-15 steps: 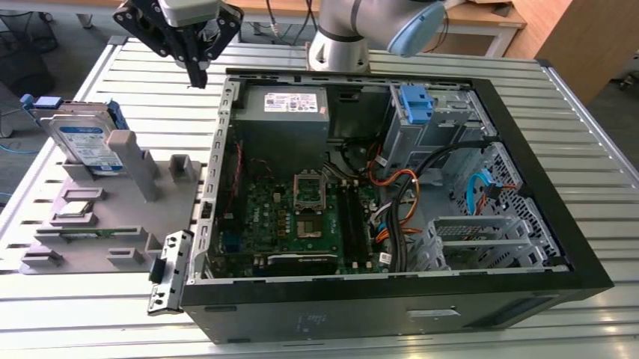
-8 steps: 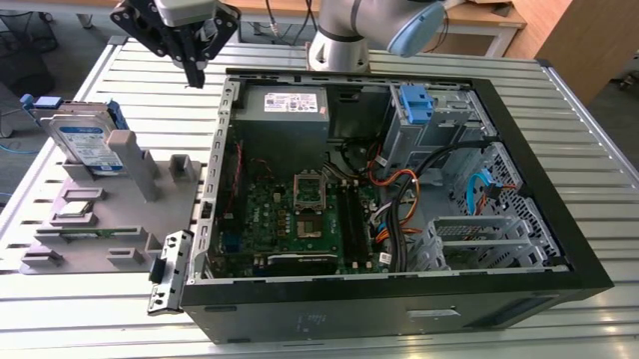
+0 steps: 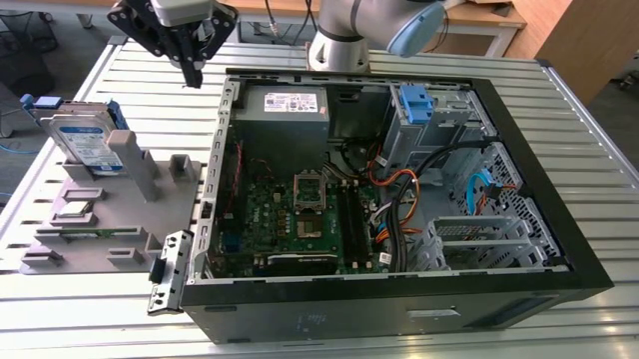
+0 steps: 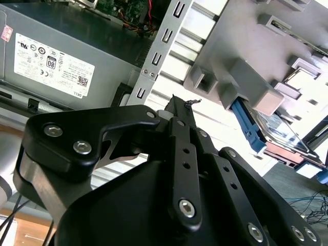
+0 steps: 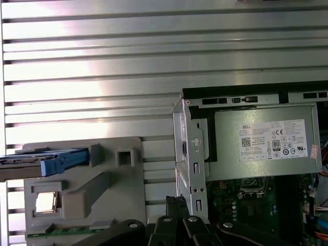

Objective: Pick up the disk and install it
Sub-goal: 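Reach for the disk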

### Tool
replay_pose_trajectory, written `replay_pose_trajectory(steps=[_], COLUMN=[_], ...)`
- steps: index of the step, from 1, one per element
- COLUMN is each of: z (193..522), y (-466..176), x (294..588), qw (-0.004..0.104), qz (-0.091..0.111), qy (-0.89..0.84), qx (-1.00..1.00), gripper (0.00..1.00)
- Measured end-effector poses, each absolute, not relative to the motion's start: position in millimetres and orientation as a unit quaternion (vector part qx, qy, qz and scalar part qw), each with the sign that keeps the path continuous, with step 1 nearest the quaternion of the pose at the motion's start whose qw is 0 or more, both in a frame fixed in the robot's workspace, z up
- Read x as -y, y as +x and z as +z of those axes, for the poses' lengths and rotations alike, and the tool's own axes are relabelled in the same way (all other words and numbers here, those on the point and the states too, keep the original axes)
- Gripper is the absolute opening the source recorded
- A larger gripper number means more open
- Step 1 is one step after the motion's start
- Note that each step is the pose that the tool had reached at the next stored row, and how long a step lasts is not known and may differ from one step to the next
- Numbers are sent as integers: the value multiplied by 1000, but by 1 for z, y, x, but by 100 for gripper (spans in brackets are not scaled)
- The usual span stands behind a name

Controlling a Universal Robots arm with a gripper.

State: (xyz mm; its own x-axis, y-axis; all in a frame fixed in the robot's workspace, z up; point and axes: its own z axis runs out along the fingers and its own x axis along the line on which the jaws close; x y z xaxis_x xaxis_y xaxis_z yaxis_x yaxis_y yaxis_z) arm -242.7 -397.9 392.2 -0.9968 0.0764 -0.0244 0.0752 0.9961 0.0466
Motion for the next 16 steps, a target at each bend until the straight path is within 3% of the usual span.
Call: replay_pose_trajectory(steps=[16], z=[392], y=[-252], x=[398], qw=[13], qz=[24], qy=[38], qx=[-999], gripper=[11])
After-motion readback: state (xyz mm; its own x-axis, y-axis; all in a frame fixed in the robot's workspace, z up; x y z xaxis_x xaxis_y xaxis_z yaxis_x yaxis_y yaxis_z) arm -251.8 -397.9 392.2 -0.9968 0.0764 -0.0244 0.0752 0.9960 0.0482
